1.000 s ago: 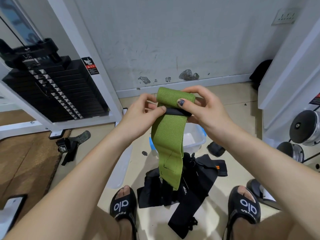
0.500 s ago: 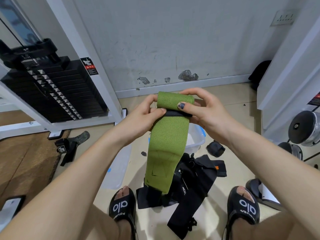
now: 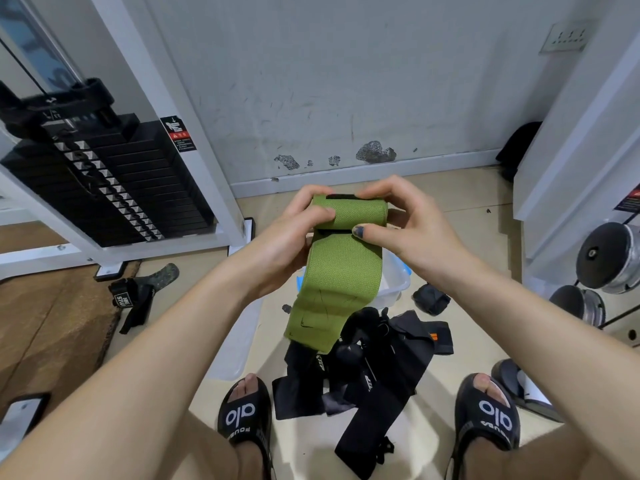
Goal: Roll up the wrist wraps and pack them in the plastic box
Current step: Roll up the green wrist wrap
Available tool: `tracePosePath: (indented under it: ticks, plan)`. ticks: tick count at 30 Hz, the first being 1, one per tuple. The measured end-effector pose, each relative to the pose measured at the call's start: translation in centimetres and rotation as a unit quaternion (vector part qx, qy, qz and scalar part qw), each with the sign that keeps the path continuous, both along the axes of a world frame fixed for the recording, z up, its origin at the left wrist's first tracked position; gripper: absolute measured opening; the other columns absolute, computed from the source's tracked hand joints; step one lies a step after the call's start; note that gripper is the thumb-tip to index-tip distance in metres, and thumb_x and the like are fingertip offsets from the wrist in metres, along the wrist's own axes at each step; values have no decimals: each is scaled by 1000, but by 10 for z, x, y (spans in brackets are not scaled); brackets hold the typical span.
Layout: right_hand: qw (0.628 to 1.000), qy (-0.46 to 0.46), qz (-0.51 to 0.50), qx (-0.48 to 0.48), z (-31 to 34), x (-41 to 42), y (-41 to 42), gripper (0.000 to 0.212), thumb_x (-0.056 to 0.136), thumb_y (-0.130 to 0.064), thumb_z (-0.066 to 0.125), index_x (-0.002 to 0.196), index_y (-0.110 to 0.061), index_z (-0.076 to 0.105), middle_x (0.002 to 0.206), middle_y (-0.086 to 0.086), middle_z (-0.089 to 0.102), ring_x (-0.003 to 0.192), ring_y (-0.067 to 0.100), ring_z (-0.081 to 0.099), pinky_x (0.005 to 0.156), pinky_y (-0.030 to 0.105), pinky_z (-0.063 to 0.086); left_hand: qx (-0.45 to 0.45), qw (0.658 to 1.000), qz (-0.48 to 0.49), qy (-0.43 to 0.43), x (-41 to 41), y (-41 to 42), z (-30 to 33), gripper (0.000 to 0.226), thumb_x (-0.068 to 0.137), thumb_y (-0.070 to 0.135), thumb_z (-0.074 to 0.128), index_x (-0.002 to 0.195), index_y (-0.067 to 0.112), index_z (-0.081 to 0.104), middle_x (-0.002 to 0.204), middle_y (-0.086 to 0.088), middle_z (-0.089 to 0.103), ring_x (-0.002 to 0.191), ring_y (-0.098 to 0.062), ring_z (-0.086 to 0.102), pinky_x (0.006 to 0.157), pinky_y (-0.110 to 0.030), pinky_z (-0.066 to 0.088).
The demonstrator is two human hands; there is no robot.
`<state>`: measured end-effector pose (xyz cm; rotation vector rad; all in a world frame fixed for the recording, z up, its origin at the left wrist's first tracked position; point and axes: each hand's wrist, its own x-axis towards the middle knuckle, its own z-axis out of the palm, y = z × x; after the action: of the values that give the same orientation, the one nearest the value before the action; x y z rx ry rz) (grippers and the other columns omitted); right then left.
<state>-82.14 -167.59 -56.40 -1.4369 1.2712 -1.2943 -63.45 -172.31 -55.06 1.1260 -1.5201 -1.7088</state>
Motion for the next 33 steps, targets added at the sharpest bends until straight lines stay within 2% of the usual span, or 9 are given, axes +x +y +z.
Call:
tracePosePath:
  ticks: [4,7,9,12,15,18,22,26,33]
  plan:
    - [997,-49,9,66,1,-1,-2,39,82,-8,82,113,-25,67,121,10,68,108,22,68,100,43,55,-10,1000,-13,20,-1,0,-1,31,100,2,45,113,28,55,91,-1,63,80,-22,58,80,-39,44]
    - [980,-129,22,153,6,0,0,27,97,-27,68,124,-23,66,108,8,69,84,20,69,77,32,59,-45,999,-11,15,0,-1,2,36,97,-3,44,109,29,55,75,9,60,60,-10,53,59,-24,44]
    - [980,-134,12,148,6,0,1,24,102,-29,62,121,-16,67,97,5,65,75,16,64,63,25,55,-66,998,-10,8,0,-1,2,40,96,-5,45,105,31,58,81,5,58,64,-12,52,56,-23,42]
    - [984,-135,-9,116,2,-2,-2,21,100,-20,66,118,-10,68,99,18,62,82,24,64,68,29,58,-70,998,-11,4,-1,-1,-1,40,94,-3,48,106,33,59,92,-2,60,76,-18,55,61,-27,43]
    - [987,-137,-11,81,-2,-3,-4,21,96,-12,71,117,-11,69,98,21,58,87,29,64,75,40,62,-18,1000,3,8,-5,0,-2,35,86,14,55,111,38,56,98,-1,61,83,-20,56,71,-34,45]
    - [996,-77,-24,42,-3,-3,-3,22,93,-8,73,113,-18,71,95,15,61,84,23,63,79,39,60,10,1000,11,-13,-7,0,-6,25,101,39,57,125,30,52,115,-2,66,96,-18,67,95,-44,53]
    - [1000,-17,-21,-10,-7,3,0,28,85,-16,78,109,-29,73,104,2,71,85,33,65,88,48,57,49,999,8,-19,-6,2,-8,67,88,63,57,140,22,49,140,-11,63,122,-28,68,106,-55,52]
    - [999,-21,-35,-28,-7,3,0,29,84,-13,76,108,-30,72,108,-2,74,91,44,63,88,51,57,33,998,0,-50,-5,3,-7,43,101,57,53,136,32,52,128,3,71,116,-22,71,105,-52,54]
    - [1000,-24,-11,-6,-5,2,-1,39,88,3,73,114,-24,68,114,-4,70,95,13,67,88,31,56,37,999,8,20,2,-3,-2,23,100,22,63,122,24,55,85,6,74,78,-14,70,77,-35,50]
